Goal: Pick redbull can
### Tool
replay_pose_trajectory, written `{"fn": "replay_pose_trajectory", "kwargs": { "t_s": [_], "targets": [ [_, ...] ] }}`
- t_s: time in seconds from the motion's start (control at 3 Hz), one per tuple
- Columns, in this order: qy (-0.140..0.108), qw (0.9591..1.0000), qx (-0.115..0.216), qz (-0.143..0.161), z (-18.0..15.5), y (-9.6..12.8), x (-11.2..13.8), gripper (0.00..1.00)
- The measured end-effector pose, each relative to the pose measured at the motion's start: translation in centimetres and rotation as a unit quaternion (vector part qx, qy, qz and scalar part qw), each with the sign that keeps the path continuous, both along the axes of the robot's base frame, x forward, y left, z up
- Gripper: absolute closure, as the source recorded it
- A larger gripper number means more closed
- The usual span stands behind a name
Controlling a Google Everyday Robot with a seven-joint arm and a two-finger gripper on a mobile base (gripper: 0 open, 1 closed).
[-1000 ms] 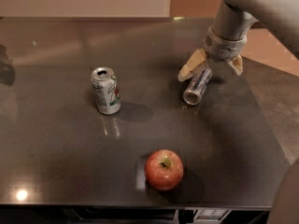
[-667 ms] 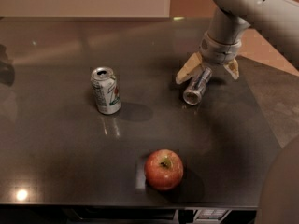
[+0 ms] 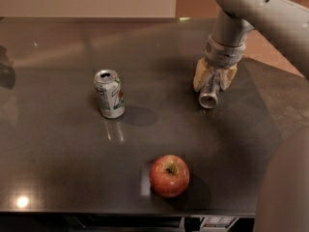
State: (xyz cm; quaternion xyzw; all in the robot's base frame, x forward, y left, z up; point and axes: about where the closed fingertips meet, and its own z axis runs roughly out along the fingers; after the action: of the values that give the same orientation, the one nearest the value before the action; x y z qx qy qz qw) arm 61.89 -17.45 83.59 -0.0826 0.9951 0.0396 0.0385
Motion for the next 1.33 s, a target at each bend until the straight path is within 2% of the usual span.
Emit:
{"fn": "replay_pose_trajectory", "kwargs": {
  "t_s": [0.33,0.67,1.0,1.33],
  "targets": [
    [-0.005,0.9999,0.004,0.010,0.6,0.4,0.2,0.64],
    [-0.015,0.9993,0.011,0.033,1.8,1.1,0.2,0.88],
    [-0.029,0.9967,0.021,0.073,3.6,2.1,0.3,1.00],
    [-0.048,0.9905,0.030,0.126,6.4,3.2,0.4,1.00]
  ]
}}
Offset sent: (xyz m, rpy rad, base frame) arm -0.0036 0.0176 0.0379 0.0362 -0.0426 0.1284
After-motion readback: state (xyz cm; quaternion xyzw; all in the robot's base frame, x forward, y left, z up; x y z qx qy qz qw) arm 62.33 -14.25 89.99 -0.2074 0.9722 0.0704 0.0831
